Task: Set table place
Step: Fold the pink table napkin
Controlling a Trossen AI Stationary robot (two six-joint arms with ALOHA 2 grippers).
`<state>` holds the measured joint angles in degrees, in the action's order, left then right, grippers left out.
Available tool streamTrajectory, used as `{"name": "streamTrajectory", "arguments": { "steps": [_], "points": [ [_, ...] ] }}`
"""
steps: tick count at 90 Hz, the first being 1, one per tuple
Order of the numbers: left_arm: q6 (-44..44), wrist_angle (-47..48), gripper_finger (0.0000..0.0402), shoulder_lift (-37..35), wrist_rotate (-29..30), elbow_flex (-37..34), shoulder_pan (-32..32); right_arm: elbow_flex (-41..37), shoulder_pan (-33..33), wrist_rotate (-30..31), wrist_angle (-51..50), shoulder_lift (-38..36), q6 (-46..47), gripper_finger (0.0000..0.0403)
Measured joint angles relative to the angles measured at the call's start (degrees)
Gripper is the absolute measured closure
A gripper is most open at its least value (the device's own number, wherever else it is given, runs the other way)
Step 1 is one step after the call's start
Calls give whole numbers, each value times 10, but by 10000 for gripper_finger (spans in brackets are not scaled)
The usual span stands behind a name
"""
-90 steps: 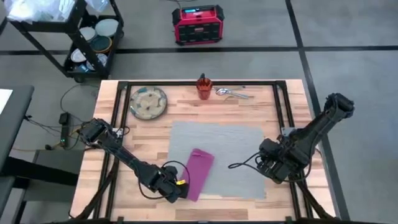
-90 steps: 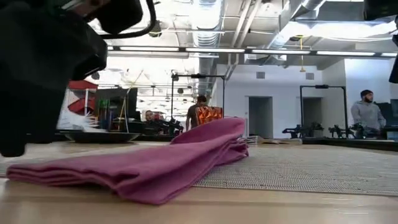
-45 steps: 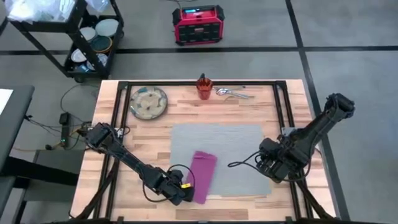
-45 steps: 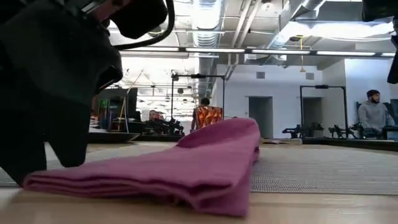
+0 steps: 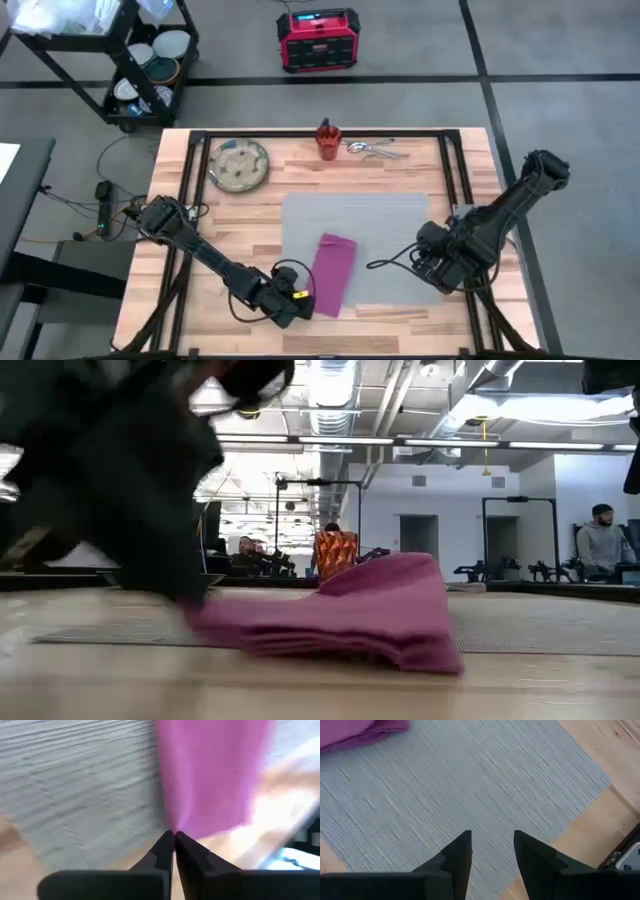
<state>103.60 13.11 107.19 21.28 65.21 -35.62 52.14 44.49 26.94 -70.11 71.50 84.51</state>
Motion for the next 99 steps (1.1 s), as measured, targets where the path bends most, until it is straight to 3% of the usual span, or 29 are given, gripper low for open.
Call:
{"name": "streamTrajectory", "arguments": {
  "steps": [53, 69, 99],
  "points": [
    [-105, -103, 401, -35, 90, 1, 22, 0, 2, 1, 1, 0, -4, 270],
    [-166, -103, 402, -87, 142, 1, 31, 0, 2, 1, 0, 0, -6, 270],
    [-351, -78, 402, -240, 298, 3, 64, 0, 2, 3, 0, 0, -6, 270]
  ]
}}
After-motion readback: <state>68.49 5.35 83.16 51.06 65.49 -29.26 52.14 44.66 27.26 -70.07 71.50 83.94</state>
